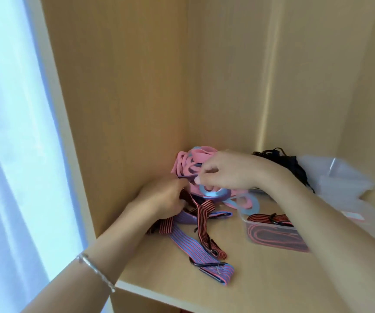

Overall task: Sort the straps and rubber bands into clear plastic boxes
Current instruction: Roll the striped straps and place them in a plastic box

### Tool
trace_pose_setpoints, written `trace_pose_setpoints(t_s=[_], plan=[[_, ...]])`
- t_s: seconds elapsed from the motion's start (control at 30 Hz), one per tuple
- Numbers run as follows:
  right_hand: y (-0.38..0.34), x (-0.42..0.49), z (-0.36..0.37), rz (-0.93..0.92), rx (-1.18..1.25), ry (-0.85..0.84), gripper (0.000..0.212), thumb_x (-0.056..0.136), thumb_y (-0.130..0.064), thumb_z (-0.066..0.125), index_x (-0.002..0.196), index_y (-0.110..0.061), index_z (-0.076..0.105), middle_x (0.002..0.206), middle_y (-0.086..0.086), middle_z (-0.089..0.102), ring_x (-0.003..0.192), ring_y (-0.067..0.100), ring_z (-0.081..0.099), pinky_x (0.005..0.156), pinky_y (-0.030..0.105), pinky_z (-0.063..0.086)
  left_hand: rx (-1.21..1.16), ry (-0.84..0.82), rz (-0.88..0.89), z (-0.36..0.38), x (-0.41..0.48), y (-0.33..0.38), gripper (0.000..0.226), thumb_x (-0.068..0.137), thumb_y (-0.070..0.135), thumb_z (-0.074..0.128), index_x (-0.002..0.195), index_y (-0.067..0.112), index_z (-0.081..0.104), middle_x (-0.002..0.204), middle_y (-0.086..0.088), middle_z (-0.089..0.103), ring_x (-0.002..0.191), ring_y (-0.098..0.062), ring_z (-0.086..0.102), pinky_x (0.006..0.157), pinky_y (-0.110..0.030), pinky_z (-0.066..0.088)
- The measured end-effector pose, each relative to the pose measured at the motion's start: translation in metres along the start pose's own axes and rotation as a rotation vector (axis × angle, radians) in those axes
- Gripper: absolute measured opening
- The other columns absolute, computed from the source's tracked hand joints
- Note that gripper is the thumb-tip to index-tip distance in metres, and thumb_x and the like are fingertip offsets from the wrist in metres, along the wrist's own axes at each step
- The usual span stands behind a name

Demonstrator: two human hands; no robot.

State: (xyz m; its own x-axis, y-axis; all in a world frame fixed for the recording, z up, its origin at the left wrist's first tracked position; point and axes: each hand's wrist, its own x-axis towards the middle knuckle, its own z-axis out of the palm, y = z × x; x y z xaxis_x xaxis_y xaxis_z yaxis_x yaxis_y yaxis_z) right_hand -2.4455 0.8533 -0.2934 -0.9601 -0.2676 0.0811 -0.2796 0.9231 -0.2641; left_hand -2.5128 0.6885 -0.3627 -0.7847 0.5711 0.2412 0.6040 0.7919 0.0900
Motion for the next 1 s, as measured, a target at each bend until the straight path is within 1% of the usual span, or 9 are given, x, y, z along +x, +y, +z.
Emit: trace_pose_setpoints(t_s=[0.1,0.17,0.27,0.33,0.5,0.67,0.77,0.87,1.0], plan=[[0.008,0.004,0.006,0.032,-0.111,-0.027,0.034,0.093,-0.04,0.053,0.087,-0.011,0.069,0.076,0.004,0.061,0.073,0.017,0.051,0.073,0.035,0.045,0.1,0.125,-0.052,-0.005,0.003,0.008,0.012,0.086,0.025,0.057,0.097,0.024,0.06,0.109,-0.003,0.06,0.103,-0.027,0.055,0.074,-0.032,0.042],[0.013,0.003,0.008,0.055,-0.115,-0.012,0.039,0.09,-0.051,0.055,0.097,-0.015,0.068,0.088,-0.002,0.065,0.082,0.014,0.052,0.078,0.034,0.044,0.001,0.224,-0.045,-0.012,0.008,0.014,0.002,0.086,0.024,0.054,0.088,0.023,0.054,0.102,-0.005,0.062,0.098,-0.031,0.056,0.072,-0.034,0.045],[0.011,0.0,0.005,0.007,0.099,0.098,0.024,0.085,-0.053,0.063,0.083,-0.03,0.059,0.075,-0.018,0.058,0.071,-0.002,0.05,0.068,0.022,0.037,-0.22,0.34,-0.062,-0.036,0.016,0.026,0.009,0.087,0.022,0.05,0.081,0.026,0.044,0.083,-0.005,0.062,0.083,-0.035,0.057,0.071,-0.041,0.049],[0.009,0.002,0.007,-0.035,0.298,0.146,0.016,0.088,-0.044,0.063,0.082,-0.03,0.059,0.074,-0.007,0.068,0.057,0.002,0.056,0.055,0.017,0.038,-0.293,0.476,-0.058,-0.055,0.016,0.035,0.012,0.087,0.02,0.047,0.082,0.029,0.041,0.075,-0.003,0.061,0.074,-0.034,0.057,0.066,-0.041,0.049],[0.001,0.009,0.003,-0.075,0.725,0.299,0.011,0.093,-0.018,0.05,0.098,-0.009,0.056,0.081,0.019,0.071,0.062,0.033,0.067,0.062,0.041,0.052,-0.46,0.799,0.016,-0.077,0.016,0.047,0.014,0.09,0.014,0.049,0.097,0.026,0.053,0.073,0.006,0.062,0.067,-0.025,0.059,0.06,-0.037,0.049],[0.002,0.008,-0.007,-0.112,0.864,0.438,0.011,0.095,-0.011,0.046,0.096,-0.01,0.056,0.084,0.012,0.067,0.07,0.018,0.067,0.073,0.041,0.057,-0.638,0.68,-0.006,-0.059,0.02,0.046,0.015,0.091,0.016,0.06,0.096,0.029,0.053,0.072,0.015,0.058,0.06,0.011,0.053,0.056,-0.007,0.038],[0.006,0.004,-0.011,-0.122,0.876,0.496,0.012,0.088,-0.018,0.046,0.089,-0.009,0.056,0.083,0.014,0.066,0.07,0.016,0.065,0.071,0.035,0.054,-0.623,0.506,-0.037,-0.048,0.019,0.038,0.018,0.09,0.019,0.062,0.082,0.031,0.053,0.064,0.013,0.058,0.052,0.009,0.052,0.052,-0.011,0.038],[0.007,0.0,-0.015,-0.143,0.891,0.568,0.015,0.074,-0.028,0.049,0.083,-0.017,0.053,0.075,0.0,0.056,0.064,0.011,0.057,0.066,0.029,0.047,-0.529,0.424,-0.121,-0.044,0.017,0.033,0.024,0.092,0.021,0.058,0.07,0.024,0.048,0.055,0.01,0.05,0.05,-0.002,0.046,0.046,-0.017,0.032],[0.01,-0.004,-0.024,-0.153,0.99,0.702,0.013,0.088,-0.016,0.062,0.082,-0.019,0.051,0.076,-0.003,0.052,0.058,0.01,0.051,0.063,0.031,0.048,-0.556,0.426,-0.194,-0.054,0.027,0.035,0.022,0.094,0.013,0.045,0.073,0.012,0.049,0.06,-0.005,0.048,0.055,-0.023,0.042,0.052,-0.033,0.032]])
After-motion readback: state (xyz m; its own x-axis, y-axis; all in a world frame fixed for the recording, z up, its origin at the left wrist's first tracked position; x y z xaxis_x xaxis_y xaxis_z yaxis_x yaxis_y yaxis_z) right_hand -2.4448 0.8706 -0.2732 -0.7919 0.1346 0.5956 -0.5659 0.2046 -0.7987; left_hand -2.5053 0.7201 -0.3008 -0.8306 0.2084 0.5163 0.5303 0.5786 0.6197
